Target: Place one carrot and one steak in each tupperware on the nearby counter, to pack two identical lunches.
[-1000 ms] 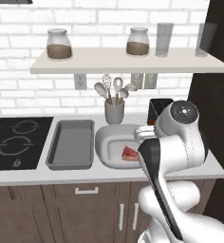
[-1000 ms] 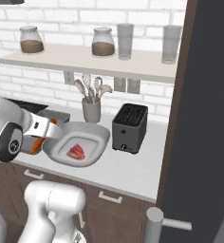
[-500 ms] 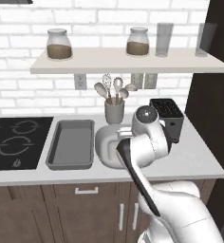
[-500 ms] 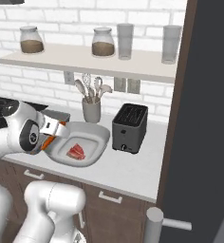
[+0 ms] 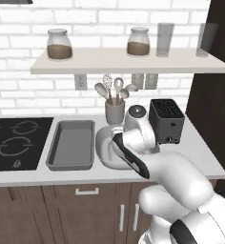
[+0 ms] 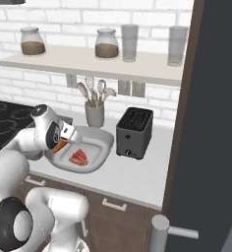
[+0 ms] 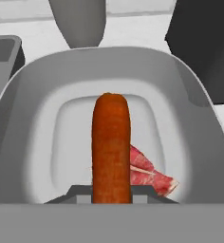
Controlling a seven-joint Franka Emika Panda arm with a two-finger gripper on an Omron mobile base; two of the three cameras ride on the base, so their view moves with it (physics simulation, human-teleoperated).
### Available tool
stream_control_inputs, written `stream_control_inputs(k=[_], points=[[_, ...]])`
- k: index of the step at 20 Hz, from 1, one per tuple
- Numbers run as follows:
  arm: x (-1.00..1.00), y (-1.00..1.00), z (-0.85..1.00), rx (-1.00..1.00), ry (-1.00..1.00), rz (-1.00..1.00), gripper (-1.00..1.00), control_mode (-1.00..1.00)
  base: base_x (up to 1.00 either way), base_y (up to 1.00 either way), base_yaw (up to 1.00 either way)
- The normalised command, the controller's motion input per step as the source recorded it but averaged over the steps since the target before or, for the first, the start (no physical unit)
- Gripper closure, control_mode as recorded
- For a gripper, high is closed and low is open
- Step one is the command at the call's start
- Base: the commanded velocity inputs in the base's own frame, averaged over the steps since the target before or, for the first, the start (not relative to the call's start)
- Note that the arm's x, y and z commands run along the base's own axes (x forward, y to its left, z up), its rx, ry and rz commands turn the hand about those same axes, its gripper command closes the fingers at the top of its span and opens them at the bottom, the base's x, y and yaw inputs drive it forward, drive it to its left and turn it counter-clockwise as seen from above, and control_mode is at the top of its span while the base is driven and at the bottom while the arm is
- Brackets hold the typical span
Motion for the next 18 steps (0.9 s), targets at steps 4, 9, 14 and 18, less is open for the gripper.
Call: stream_control_inputs(k=[4,9,14,18], points=[[0.51,0.19,-0.38,0.0,0.05,-0.01,1.0,-1.0,0.0,0.0,0.0],[0.62,0.08,-0.68,0.01,0.01,0.0,1.0,-1.0,0.0,0.0,0.0],[0.22,0.0,-0.21,0.01,0.0,0.0,1.0,-1.0,0.0,0.0,0.0],[0.46,0.0,-0.19,0.0,0.0,-0.02,1.0,-1.0,0.0,0.0,0.0]])
